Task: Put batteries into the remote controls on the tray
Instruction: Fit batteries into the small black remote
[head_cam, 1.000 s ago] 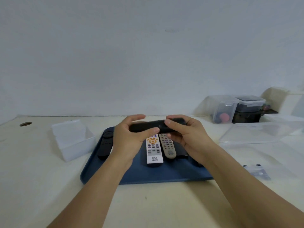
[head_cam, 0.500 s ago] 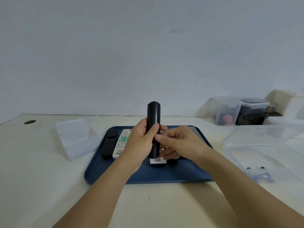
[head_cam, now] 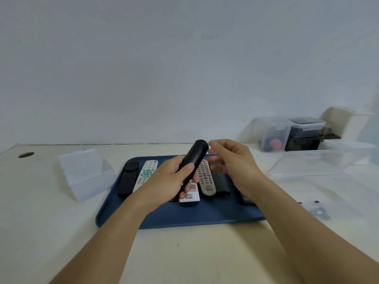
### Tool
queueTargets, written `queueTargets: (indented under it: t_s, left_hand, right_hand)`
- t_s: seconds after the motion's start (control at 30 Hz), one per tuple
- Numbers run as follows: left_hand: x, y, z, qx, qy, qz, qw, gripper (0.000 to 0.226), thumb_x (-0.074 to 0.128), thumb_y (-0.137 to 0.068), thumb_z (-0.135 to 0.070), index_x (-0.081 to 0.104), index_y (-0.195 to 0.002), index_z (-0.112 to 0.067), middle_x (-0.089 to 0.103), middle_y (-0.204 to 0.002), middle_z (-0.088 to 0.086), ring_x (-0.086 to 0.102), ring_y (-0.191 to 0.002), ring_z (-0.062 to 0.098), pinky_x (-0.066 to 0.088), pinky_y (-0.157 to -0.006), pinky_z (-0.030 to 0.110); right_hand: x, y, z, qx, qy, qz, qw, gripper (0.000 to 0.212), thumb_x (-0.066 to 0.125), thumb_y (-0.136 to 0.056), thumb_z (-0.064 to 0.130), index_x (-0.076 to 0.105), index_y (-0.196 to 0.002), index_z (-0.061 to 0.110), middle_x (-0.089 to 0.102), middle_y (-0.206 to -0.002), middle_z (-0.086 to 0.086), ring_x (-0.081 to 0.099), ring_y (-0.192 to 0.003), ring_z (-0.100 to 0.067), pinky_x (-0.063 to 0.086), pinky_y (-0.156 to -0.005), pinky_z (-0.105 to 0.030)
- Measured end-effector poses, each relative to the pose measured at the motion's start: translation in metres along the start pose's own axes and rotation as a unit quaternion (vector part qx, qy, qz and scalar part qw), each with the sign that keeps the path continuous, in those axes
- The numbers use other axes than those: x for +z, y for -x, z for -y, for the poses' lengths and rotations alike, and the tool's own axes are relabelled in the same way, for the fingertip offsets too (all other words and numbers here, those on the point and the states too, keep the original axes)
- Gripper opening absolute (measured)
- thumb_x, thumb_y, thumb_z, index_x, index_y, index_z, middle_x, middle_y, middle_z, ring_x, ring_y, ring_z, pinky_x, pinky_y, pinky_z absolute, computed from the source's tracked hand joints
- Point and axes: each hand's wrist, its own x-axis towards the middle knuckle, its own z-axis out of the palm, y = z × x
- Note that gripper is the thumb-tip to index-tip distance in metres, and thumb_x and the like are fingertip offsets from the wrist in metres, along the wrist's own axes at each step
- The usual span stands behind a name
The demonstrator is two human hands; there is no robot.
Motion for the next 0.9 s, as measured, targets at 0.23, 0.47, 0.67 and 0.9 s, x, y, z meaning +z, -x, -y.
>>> queueTargets:
  t_s: [0.23, 0.47, 0.67, 0.9]
  left_hand:
    - [0.007, -0.001, 0.004, 0.006, -0.061, 0.047, 0.997, 0.012, 0.052, -0.104, -0.025, 0.059, -0.114, -0.022, 0.069, -0.079, 0.001, 0.05, -0.056, 0.017, 0.044, -0.053, 0.029]
    - [0.005, -0.006, 0.005, -0.042, 0.012, -0.025, 0.999, 0.026, 0.069, -0.092, -0.041, 0.064, -0.101, -0.016, 0.056, -0.068, 0.002, 0.049, -0.057, 0.017, 0.041, -0.047, 0.027]
    - [-0.003, -0.008, 0.001, -0.087, 0.102, -0.125, 0.983, 0.037, 0.053, -0.103, -0.038, 0.065, -0.108, -0.003, 0.058, -0.073, 0.007, 0.05, -0.052, 0.015, 0.04, -0.046, 0.026]
    - [0.0, -0.006, -0.009, -0.096, 0.256, -0.081, 0.958, 0.029, 0.043, -0.108, -0.023, 0.064, -0.111, -0.004, 0.074, -0.081, 0.009, 0.066, -0.061, 0.019, 0.055, -0.051, 0.029]
  right_hand:
    - [0.0, 0.006, 0.002, -0.087, 0.12, 0.009, 0.989, 0.013, 0.077, -0.086, 0.01, 0.075, -0.099, 0.009, 0.072, -0.089, -0.012, 0.07, -0.073, -0.014, 0.06, -0.066, -0.029]
    - [-0.002, 0.003, 0.009, -0.07, 0.019, -0.011, 0.997, 0.011, 0.077, -0.084, 0.006, 0.073, -0.094, 0.009, 0.068, -0.088, -0.01, 0.069, -0.075, -0.015, 0.056, -0.062, -0.023]
    - [-0.013, -0.007, -0.003, 0.082, -0.133, -0.084, 0.984, 0.013, 0.074, -0.085, -0.003, 0.064, -0.094, -0.003, 0.06, -0.097, -0.015, 0.065, -0.081, -0.02, 0.057, -0.057, -0.018]
    - [-0.009, -0.006, -0.018, -0.045, 0.419, -0.1, 0.901, 0.03, 0.08, -0.08, 0.012, 0.068, -0.108, 0.015, 0.066, -0.111, -0.005, 0.064, -0.098, -0.022, 0.051, -0.082, -0.026]
